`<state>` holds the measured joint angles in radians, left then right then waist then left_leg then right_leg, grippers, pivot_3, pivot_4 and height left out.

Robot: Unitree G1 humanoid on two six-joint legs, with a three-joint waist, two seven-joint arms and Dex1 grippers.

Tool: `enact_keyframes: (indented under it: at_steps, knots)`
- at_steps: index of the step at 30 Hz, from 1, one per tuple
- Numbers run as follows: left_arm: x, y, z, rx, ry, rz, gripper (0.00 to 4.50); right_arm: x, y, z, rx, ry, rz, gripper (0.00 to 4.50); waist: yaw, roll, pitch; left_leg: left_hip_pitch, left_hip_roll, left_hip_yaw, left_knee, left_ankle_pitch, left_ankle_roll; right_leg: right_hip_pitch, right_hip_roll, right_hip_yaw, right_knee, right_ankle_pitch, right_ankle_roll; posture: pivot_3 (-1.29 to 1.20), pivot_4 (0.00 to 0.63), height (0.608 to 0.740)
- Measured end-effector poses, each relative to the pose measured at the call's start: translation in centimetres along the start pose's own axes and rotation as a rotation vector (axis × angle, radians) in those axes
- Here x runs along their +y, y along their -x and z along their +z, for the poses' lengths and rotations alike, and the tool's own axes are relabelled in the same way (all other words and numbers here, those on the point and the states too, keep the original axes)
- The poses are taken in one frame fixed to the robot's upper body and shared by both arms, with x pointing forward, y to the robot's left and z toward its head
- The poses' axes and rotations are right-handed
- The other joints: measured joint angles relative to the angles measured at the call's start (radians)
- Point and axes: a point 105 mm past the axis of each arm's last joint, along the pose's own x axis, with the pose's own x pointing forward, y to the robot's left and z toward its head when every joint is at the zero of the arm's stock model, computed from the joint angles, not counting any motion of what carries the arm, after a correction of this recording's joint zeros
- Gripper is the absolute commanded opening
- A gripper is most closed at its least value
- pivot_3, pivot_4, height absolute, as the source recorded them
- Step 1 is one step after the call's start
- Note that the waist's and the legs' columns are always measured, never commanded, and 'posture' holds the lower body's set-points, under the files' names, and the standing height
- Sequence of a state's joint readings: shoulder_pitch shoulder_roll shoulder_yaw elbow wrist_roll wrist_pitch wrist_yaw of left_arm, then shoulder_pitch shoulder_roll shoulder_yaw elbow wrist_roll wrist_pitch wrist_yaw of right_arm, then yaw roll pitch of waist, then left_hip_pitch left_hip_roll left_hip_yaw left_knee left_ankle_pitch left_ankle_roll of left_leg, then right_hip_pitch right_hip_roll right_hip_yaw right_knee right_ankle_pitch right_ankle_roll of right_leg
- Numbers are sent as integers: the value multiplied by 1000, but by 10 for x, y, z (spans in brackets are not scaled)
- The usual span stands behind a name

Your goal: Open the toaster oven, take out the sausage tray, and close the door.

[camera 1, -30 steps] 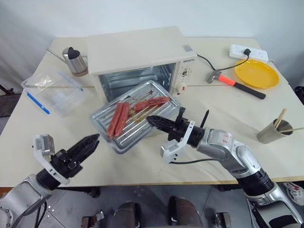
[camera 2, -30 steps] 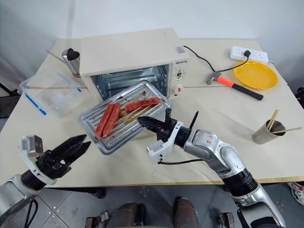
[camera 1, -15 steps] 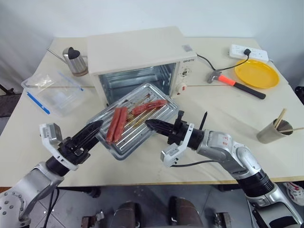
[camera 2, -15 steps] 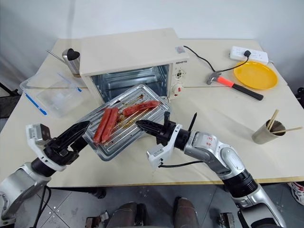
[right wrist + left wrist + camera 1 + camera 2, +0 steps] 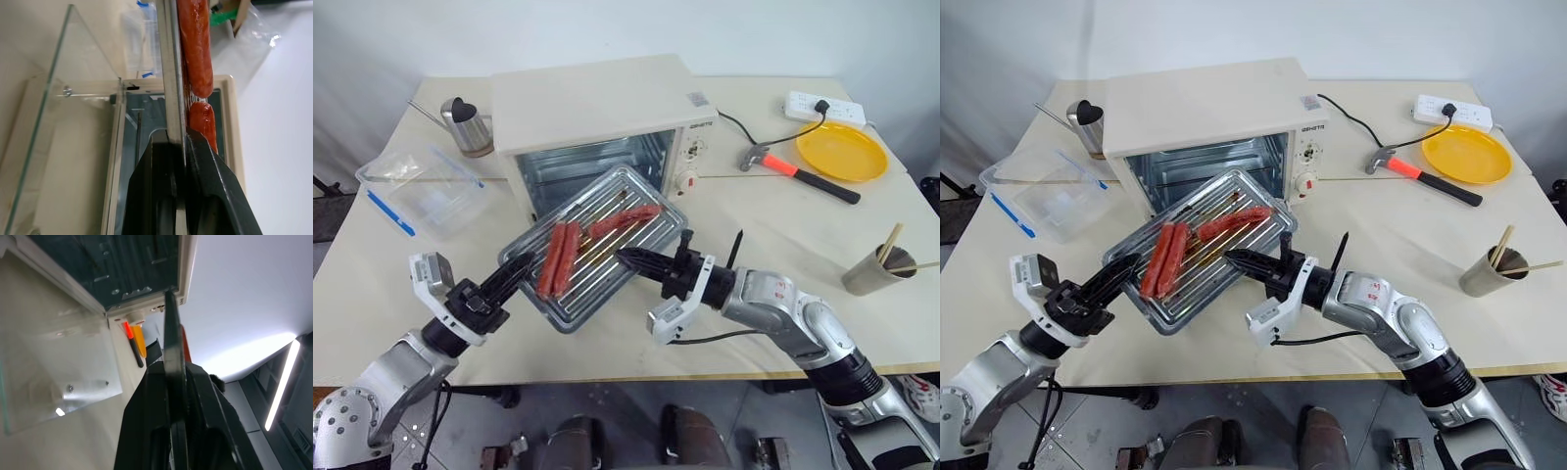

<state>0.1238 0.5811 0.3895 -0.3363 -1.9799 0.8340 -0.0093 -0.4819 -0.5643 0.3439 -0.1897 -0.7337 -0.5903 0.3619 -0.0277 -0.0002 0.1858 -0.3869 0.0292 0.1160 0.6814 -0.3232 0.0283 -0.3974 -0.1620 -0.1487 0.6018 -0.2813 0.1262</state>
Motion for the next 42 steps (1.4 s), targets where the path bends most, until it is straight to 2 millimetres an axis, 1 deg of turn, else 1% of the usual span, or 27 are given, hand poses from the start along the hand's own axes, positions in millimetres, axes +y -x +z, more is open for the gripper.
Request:
enact_keyframes:
  at_steps: [11, 15, 19, 26, 36, 38, 40, 42]
  knots:
    - [10, 3, -8, 1, 26, 79, 85, 8, 0, 0, -8, -38, 68, 0, 0, 0, 0, 0, 0, 0, 0, 0, 0, 0, 0, 1, 0, 0, 0, 0, 150, 740]
    - [14, 6, -13, 10, 36, 111, 85, 17, 3, 3, -20, -114, 113, 0, 0, 0, 0, 0, 0, 0, 0, 0, 0, 0, 0, 1, 0, 0, 0, 0, 150, 740]
    - [15, 6, -14, 16, 36, 129, 85, 21, 3, 3, -27, -181, 156, 0, 0, 0, 0, 0, 0, 0, 0, 0, 0, 0, 0, 1, 0, 0, 0, 0, 150, 740]
    - [16, 7, -14, 15, 42, 127, 85, 23, 3, 5, -35, -193, 174, 0, 0, 0, 0, 0, 0, 0, 0, 0, 0, 0, 0, 1, -1, 0, 0, 0, 150, 740]
    - [15, 8, -14, -32, 77, 84, 85, 20, 2, 6, -49, -211, 175, 0, 0, 0, 0, 0, 0, 0, 0, 0, 0, 0, 0, 1, -1, 0, 0, 0, 150, 740]
    - [16, 8, -14, -35, 81, 85, 85, 19, 2, 6, -54, -223, 175, 666, 1, 0, 0, 0, 0, 0, 0, 0, 0, 0, 0, 1, -1, 0, 0, 0, 150, 740]
    - [18, 9, -13, -42, 88, 90, 0, 11, 2, 6, -66, -284, 124, 1312, 1, 0, 0, 0, 0, 0, 0, 0, 0, 0, 0, 1, -1, 0, 0, 0, 150, 740]
    - [17, 8, -13, -40, 85, 83, 0, 10, 1, 6, -70, -310, 113, 2009, 0, 0, 0, 0, 0, 1, 0, 0, 0, 0, 0, 1, -1, 0, 0, 0, 150, 740]
